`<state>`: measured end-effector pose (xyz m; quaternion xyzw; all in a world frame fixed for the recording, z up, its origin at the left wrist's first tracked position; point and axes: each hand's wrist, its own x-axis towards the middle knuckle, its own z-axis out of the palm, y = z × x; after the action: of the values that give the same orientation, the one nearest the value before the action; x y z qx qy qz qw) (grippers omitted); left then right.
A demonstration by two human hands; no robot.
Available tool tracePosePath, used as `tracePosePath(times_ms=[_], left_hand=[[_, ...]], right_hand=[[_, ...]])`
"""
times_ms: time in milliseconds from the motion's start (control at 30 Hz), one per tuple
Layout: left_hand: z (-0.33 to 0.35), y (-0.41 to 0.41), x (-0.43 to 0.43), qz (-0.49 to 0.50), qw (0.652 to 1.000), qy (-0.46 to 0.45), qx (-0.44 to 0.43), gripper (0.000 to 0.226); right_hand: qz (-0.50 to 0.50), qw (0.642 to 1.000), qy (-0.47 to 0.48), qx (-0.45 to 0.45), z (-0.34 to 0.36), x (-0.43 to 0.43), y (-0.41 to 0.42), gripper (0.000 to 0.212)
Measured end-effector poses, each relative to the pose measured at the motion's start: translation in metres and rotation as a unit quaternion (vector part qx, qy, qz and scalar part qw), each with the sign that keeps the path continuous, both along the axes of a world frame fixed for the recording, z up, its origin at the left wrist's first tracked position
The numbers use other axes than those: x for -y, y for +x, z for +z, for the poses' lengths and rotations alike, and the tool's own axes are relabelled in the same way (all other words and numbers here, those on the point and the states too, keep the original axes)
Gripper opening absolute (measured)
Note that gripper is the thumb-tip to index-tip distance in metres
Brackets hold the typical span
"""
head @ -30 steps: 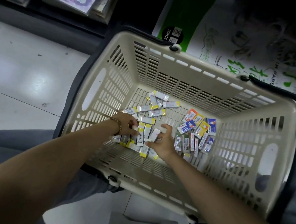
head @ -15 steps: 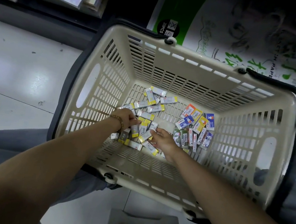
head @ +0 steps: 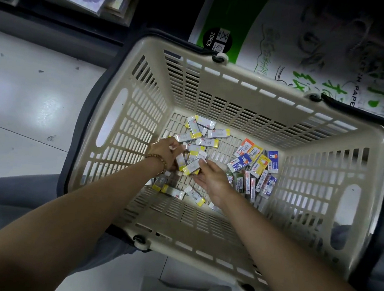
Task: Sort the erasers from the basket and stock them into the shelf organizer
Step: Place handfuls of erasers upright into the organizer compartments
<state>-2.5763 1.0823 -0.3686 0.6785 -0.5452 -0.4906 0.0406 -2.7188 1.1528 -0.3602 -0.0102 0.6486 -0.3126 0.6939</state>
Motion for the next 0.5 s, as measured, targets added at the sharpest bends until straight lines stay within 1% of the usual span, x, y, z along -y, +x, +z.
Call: tracePosePath(times_ms=[67,167,267,300,400,500], left_hand=[[0.0,0.001,0.002,0.026,0.999,0.027,-0.017,0.025],[0.0,0.001,0.003,0.033,0.998,0.045,-0.022,0.028],[0.005,-0.007,-0.001,0.019,0.995,0.065,-0.072,0.026],[0.007,-0.01,-0.002,0.018,0.994,0.06,-0.086,0.026],[0.008,-0.016,-0.004,0.03,0.995,0.041,-0.088,0.028],[0.013,-0.02,-0.001,0.081,0.986,0.073,-0.125,0.032]], right_hand=[[-0.008,1.0,0.014,0.015,-0.001,-0.002,0.005,0.045],[-0.027,0.999,0.02,0.023,0.0,-0.003,0.013,0.044],[-0.082,0.994,0.032,0.059,0.001,-0.003,0.021,0.045],[-0.101,0.991,0.03,0.078,0.002,-0.003,0.021,0.043],[-0.133,0.982,0.013,0.13,0.01,0.002,0.019,0.046],[-0.14,0.977,-0.015,0.162,0.026,0.015,0.016,0.043]])
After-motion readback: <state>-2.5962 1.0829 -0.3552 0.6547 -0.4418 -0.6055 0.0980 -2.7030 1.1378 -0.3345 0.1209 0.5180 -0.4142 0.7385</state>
